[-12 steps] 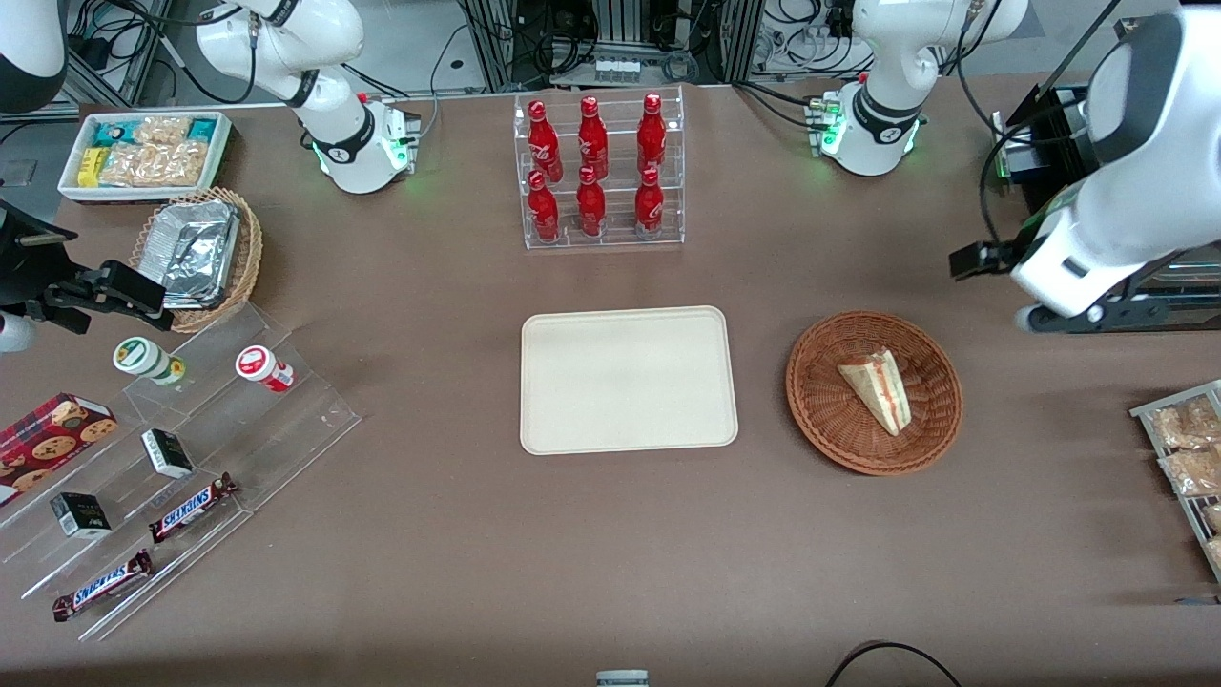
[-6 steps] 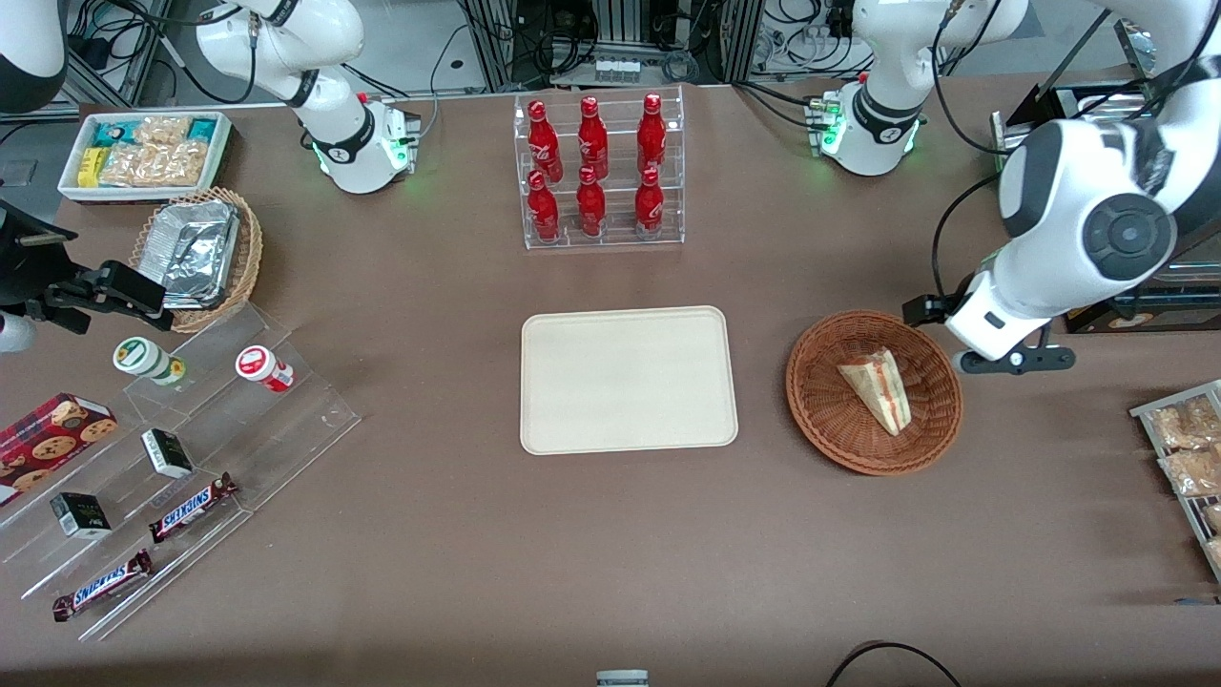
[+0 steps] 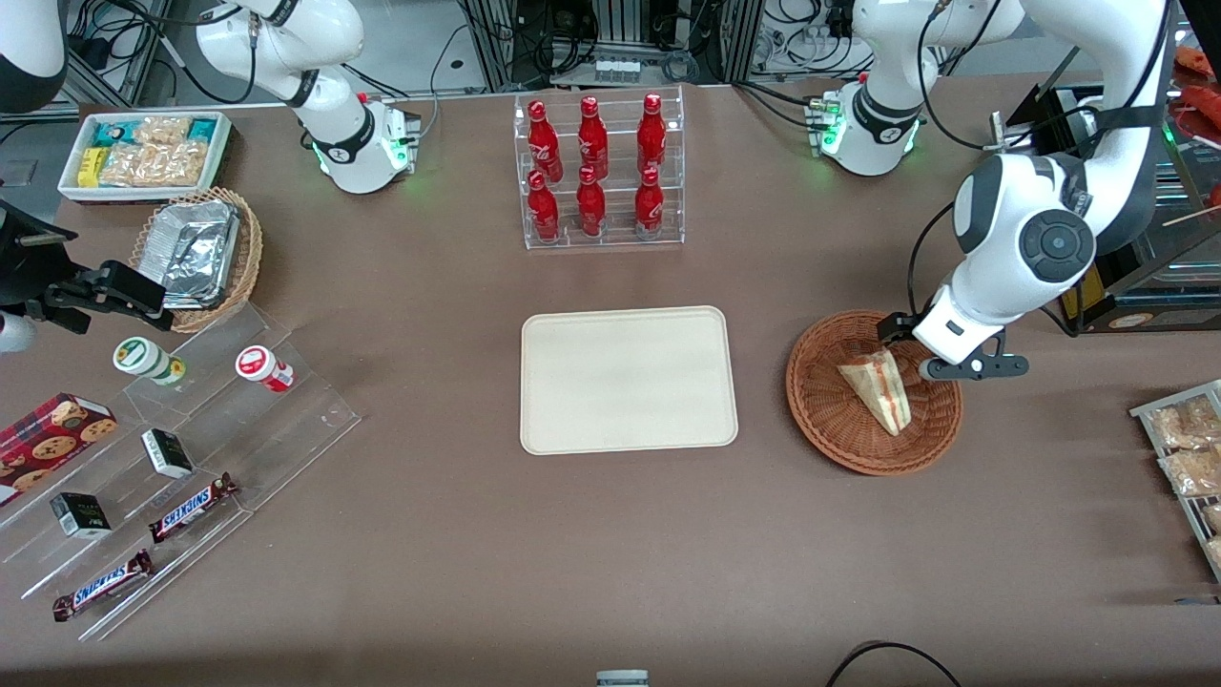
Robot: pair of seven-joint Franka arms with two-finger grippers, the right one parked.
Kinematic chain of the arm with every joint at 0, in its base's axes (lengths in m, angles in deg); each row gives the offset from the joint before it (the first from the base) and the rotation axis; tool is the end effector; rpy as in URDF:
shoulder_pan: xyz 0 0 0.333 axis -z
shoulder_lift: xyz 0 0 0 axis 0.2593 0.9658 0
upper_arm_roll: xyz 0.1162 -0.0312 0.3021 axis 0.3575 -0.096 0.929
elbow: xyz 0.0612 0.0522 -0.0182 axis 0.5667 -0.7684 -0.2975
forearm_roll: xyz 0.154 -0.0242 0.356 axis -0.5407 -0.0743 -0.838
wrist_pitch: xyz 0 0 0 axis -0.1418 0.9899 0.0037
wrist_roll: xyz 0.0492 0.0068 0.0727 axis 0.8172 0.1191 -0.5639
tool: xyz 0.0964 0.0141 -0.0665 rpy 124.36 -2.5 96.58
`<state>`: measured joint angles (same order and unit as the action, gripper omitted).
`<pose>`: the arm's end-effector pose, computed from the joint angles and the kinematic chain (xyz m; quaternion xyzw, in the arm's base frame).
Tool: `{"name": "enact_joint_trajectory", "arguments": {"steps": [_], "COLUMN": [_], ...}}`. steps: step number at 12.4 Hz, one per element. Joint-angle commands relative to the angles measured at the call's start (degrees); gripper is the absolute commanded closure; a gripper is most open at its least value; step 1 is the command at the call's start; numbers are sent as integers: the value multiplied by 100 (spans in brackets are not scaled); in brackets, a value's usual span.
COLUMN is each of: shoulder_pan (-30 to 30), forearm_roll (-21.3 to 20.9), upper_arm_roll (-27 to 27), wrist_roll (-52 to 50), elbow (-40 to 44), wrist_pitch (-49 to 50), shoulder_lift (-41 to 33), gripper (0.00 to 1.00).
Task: Place sandwich from basket to tray
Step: 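Move the left gripper over the sandwich in the wicker basket, then lower the left gripper and close it on the wrapped sandwich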
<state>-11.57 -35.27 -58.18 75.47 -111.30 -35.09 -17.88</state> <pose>0.5157 -0.0715 0.3412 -0.9981 -0.0174 0.0539 0.0252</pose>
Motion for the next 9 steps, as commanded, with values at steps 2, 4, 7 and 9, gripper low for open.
{"name": "enact_joint_trajectory", "arguments": {"steps": [2, 4, 7, 9], "shoulder_pan": [112, 112, 225, 287], "forearm_roll": [-54, -45, -45, -45], "upper_arm_roll": [-83, -101, -101, -101], "wrist_roll": [-1027, -1643, -3170, -4259], "elbow": [-102, -102, -85, -102], "wrist_pitch": [-131, -297, -483, -754], "shoulder_lift": [-130, -42, 177, 361], "gripper": [0, 0, 0, 0]}}
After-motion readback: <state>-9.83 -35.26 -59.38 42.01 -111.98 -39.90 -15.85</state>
